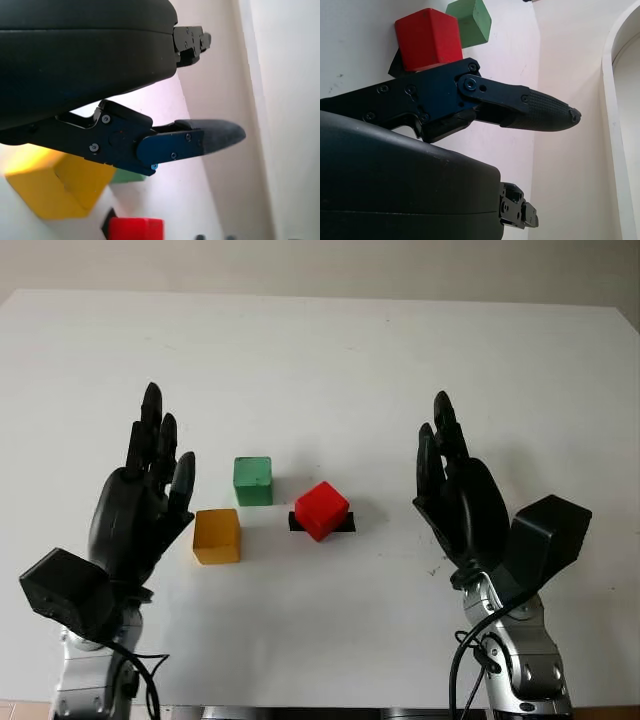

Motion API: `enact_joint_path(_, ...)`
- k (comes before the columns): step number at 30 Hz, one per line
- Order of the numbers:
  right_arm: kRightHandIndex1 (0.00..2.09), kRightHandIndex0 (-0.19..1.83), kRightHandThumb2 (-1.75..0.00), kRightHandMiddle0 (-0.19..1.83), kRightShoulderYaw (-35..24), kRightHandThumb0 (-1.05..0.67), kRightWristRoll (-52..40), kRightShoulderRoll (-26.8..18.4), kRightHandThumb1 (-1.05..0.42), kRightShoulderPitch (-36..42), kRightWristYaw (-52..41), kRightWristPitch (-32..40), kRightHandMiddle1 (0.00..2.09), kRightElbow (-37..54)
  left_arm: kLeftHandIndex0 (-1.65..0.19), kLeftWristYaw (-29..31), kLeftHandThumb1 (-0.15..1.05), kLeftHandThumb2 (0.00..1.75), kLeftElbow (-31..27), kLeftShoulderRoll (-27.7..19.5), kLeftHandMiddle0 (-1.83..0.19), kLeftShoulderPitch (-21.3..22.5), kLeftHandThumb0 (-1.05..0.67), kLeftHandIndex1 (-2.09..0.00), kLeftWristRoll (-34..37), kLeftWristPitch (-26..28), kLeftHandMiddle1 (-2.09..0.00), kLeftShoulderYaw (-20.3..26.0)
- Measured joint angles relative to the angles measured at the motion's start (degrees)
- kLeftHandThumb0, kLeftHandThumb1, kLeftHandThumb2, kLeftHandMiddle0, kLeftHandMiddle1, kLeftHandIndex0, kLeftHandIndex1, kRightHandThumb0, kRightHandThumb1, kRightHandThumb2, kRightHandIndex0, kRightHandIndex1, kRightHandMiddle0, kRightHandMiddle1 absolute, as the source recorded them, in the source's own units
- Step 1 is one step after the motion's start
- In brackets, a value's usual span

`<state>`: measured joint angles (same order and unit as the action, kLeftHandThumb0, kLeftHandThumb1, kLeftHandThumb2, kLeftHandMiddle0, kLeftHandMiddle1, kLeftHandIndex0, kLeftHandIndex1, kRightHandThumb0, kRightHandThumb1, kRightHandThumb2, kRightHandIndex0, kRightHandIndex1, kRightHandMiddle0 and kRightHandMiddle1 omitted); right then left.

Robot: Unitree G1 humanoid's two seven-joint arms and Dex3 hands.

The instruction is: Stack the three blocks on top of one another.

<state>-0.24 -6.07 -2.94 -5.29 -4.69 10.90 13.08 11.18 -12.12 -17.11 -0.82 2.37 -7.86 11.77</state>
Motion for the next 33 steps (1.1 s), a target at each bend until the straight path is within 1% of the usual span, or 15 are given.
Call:
enact_joint_path(3,0.0,-0.19,-0.68,-0.19,0.2,-0.76,0.2,0.1,-1.05,0.1,0.1,-0.1,0.0,0.0,-0.25,1.9,1.05,0.2,-5.1,-4.6,-0.22,-1.7,-0.78,-0.09,-2.8,3.0,-0.06,1.3)
enact_joint_path(4,0.0,-0.19,-0.68,-0.19,0.2,-0.76,0.5,0.1,-1.05,0.1,0.2,-0.1,0.0,0.2,-0.29,2.7,1.05,0.14,-6.4,-6.2,-0.21,-2.0,-0.78,-0.08,-3.8,3.2,-0.06,2.0)
enact_joint_path(5,0.0,-0.19,-0.69,-0.19,0.2,-0.76,0.7,0.1,-1.05,0.2,0.2,-0.1,0.0,0.4,-0.3,3.4,1.05,0.11,-7.3,-8.0,-0.21,-2.2,-0.78,-0.08,-4.7,3.2,-0.05,2.7)
enact_joint_path(7,0.0,-0.19,-0.69,-0.19,0.2,-0.75,0.9,0.1,-1.05,0.2,0.2,-0.1,0.0,0.9,-0.32,5.2,1.0,0.06,-9.2,-11.2,-0.16,-2.3,-0.75,-0.07,-5.9,3.4,-0.04,4.5)
enact_joint_path(13,0.0,-0.19,-0.67,-0.19,-0.2,-0.75,0.2,0.1,-1.05,0.3,-0.5,-0.4,0.0,0.9,-0.31,11.2,0.92,0.04,-12.9,-20.2,-0.08,-3.6,-0.77,-0.05,-8.6,4.1,-0.03,9.0)
enact_joint_path(16,0.0,-0.19,-0.67,-0.19,-0.4,-0.75,-0.1,0.2,-1.05,0.3,-0.3,-0.4,0.0,0.9,-0.3,12.9,0.94,0.05,-13.4,-23.6,-0.08,-4.3,-0.82,-0.05,-11.9,3.6,-0.04,9.8)
enact_joint_path(20,0.0,-0.19,-0.67,-0.19,-0.3,-0.75,0.1,0.1,-1.05,0.4,-0.2,-0.4,0.0,1.2,-0.31,13.0,0.98,0.07,-13.5,-25.9,-0.13,-5.6,-0.9,-0.06,-17.8,0.9,-0.06,10.2)
enact_joint_path(25,0.0,-0.19,-0.66,-0.19,-0.1,-0.75,0.2,0.3,-1.05,0.4,0.2,-0.4,0.0,1.2,-0.32,12.5,0.99,0.06,-16.4,-26.7,-0.14,-7.0,-0.93,-0.06,-28.3,0.6,-0.06,9.4)
enact_joint_path(29,0.0,-0.19,-0.66,-0.19,-0.1,-0.74,0.0,0.4,-1.05,0.6,0.3,-0.7,0.0,1.2,-0.35,10.9,1.0,0.06,-17.4,-25.6,-0.16,-7.8,-0.93,-0.07,-33.4,0.5,-0.06,7.4)
enact_joint_path(33,0.0,-0.19,-0.65,-0.19,-0.2,-0.73,-0.2,0.7,-1.05,0.8,0.5,-0.8,0.0,1.3,-0.42,5.8,1.0,0.06,-17.0,-23.1,-0.18,-8.4,-0.95,-0.1,-38.7,-1.5,-0.07,4.8)
